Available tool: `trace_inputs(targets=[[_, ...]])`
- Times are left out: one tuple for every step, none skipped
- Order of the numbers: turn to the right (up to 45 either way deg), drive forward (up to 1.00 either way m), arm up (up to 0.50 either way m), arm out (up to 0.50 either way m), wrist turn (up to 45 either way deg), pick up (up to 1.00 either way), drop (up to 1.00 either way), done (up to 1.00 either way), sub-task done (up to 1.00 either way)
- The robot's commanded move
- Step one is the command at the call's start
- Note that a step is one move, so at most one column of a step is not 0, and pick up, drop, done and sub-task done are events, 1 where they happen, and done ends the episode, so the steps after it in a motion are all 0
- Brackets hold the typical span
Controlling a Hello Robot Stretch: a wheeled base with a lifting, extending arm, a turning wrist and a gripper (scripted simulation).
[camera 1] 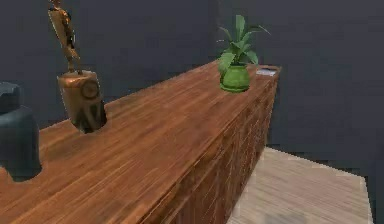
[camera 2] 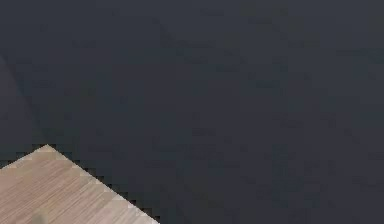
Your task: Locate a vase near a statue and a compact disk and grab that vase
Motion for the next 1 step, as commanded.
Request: trace_inputs(targets=[[-45.0,0.0,0.0,0.0,0.0,0.0,0.0,0.0,0.0]])
